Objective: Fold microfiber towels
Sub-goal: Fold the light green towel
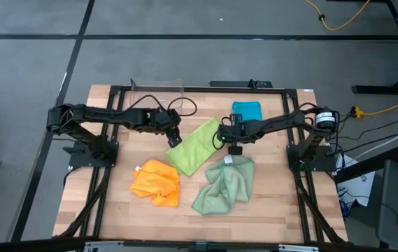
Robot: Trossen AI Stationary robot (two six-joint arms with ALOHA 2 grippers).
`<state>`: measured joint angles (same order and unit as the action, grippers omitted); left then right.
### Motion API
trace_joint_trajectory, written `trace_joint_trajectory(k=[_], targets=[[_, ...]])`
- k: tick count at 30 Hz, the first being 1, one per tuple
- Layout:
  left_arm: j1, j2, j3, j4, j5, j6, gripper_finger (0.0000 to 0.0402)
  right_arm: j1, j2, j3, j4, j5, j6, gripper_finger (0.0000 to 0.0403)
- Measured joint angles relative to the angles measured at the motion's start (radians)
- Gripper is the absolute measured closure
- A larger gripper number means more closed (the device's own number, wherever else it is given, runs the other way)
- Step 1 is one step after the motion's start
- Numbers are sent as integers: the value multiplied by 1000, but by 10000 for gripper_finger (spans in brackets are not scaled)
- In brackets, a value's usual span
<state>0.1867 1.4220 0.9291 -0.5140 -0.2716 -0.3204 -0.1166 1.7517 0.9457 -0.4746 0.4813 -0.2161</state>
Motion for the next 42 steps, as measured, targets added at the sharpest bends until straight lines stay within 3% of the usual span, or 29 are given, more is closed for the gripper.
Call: trace_joint_trajectory(k=[11, 20, 25, 36, 42], targets=[[-37, 0, -1, 57, 35, -8, 275, 49, -91, 166, -49, 185, 6, 401], [-196, 83, -1, 490, 61, 168, 275, 33, -92, 229, -49, 190, 3, 401], [-215, 168, -1, 638, -52, 231, 275, 22, -92, 229, -52, 175, 2, 401], [-208, 210, 0, 634, -77, 188, 207, -12, -92, 230, -47, 171, 22, 401], [-302, 205, 0, 543, -45, 137, 198, -24, -93, 229, -53, 145, 33, 399]])
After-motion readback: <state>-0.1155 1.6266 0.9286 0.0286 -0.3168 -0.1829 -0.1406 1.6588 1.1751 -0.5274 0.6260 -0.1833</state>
